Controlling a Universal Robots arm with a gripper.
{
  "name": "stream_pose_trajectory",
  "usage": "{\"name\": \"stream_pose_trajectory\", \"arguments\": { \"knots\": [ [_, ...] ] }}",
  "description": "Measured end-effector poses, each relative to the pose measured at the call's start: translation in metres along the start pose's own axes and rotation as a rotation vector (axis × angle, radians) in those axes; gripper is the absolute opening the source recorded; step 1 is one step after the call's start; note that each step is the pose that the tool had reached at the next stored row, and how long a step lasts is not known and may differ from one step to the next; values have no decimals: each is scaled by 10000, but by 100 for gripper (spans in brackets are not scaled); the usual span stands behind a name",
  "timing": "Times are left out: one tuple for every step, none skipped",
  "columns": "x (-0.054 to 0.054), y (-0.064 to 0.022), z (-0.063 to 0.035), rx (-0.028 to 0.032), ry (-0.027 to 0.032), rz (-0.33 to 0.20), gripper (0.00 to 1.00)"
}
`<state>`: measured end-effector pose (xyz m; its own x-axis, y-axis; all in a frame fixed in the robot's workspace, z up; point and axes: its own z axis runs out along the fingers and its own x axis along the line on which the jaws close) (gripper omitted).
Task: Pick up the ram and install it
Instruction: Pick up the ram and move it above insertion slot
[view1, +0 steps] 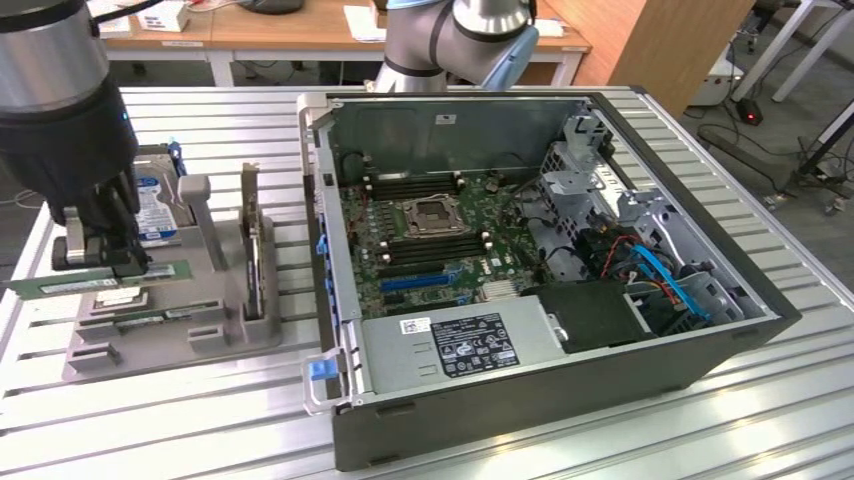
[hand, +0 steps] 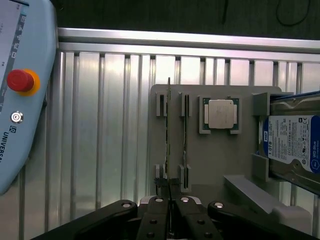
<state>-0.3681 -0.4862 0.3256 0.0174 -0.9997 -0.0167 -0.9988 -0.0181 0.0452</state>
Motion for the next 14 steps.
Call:
{"name": "stream_pose_trajectory", "arguments": {
  "knots": [
    [0, 1, -19, 0, 0, 0, 11],
    [-1, 2, -40, 0, 0, 0, 11],
    [-1, 3, -60, -1, 1, 0, 11],
    [-1, 3, -80, -1, 1, 0, 11],
    [-2, 4, -101, 0, 0, 0, 11],
    [-2, 5, -122, 0, 1, 0, 11],
    [-2, 6, -143, -1, 0, 0, 11],
    [-3, 7, -163, 0, 0, 0, 11],
    [-3, 8, -182, -1, 1, 0, 11],
    [-3, 9, -199, 0, 0, 0, 11],
    [-4, 10, -216, 0, 0, 0, 11],
    [-4, 10, -235, 0, 0, 0, 11],
    [-4, 11, -253, 0, 0, 0, 11],
    [-4, 12, -273, -1, 1, 0, 11]
  ]
}}
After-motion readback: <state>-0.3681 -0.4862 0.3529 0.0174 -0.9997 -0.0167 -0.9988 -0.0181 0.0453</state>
